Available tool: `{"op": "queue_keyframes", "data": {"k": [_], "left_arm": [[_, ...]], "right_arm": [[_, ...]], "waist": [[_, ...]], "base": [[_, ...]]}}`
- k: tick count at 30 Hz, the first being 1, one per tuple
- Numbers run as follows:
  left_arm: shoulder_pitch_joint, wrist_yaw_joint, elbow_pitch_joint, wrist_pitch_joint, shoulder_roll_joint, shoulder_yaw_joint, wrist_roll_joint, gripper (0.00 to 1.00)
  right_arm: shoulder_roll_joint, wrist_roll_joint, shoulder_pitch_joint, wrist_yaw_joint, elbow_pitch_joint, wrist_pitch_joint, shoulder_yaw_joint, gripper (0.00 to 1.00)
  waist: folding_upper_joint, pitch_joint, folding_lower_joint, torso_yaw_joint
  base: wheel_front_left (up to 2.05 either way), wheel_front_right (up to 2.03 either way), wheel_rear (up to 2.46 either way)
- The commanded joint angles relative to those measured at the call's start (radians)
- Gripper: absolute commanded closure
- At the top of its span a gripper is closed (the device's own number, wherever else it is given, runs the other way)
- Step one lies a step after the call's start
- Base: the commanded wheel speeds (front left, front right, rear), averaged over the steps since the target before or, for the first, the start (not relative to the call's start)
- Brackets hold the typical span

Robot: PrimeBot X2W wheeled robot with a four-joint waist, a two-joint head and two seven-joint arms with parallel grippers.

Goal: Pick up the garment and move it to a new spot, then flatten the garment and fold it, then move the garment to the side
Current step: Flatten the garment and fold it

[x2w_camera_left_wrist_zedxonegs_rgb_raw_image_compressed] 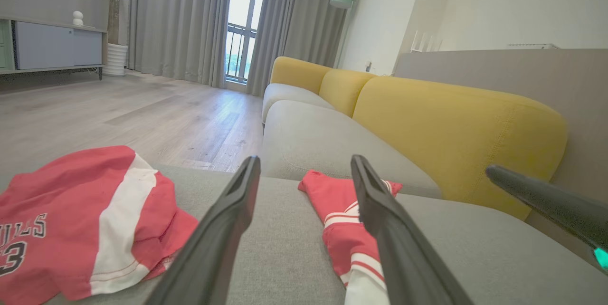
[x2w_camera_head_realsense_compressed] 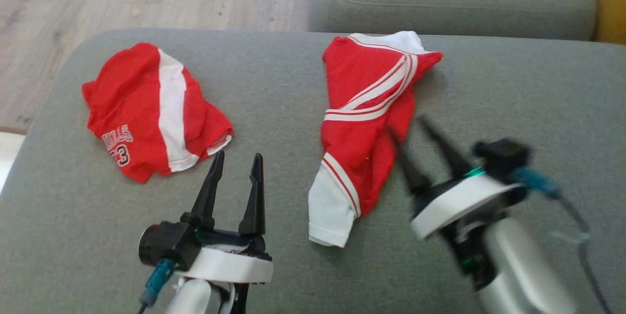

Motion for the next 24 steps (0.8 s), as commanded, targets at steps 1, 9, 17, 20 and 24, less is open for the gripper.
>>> {"op": "queue_keyframes", "data": {"k": [1, 9, 17, 20, 24], "left_arm": [[-0.044, 0.001, -0.046, -0.005, 0.0, 0.043, 0.01, 0.0], [-0.055, 0.003, -0.076, -0.005, 0.0, 0.041, 0.008, 0.0], [-0.056, 0.001, -0.085, -0.005, 0.0, 0.043, 0.016, 0.0], [-0.06, -0.002, -0.084, -0.005, 0.0, 0.041, 0.019, 0.0], [-0.072, -0.006, -0.084, -0.005, 0.0, 0.031, 0.019, 0.0]], "right_arm": [[0.006, -0.035, -0.041, -0.001, -0.06, -0.019, -0.054, 0.0], [0.011, -0.107, 0.051, -0.001, -0.1, -0.122, -0.322, 0.0], [0.013, -0.047, 0.076, -0.001, -0.077, -0.176, -0.36, 0.0], [0.013, -0.042, 0.062, -0.001, -0.068, -0.183, -0.356, 0.0], [0.013, -0.047, 0.028, -0.001, -0.051, -0.189, -0.362, 0.0]], "waist": [[0.0, 0.0, 0.0, -0.018], [0.0, 0.012, 0.0, -0.062], [0.0, 0.034, 0.0, -0.1], [0.0, 0.042, 0.0, -0.105], [0.0, 0.059, 0.0, -0.095]], "base": [[0.0, 0.0, 0.0], [0.0, 0.0, 0.0], [0.0, 0.0, 0.0], [0.0, 0.0, 0.0], [0.0, 0.0, 0.0]]}}
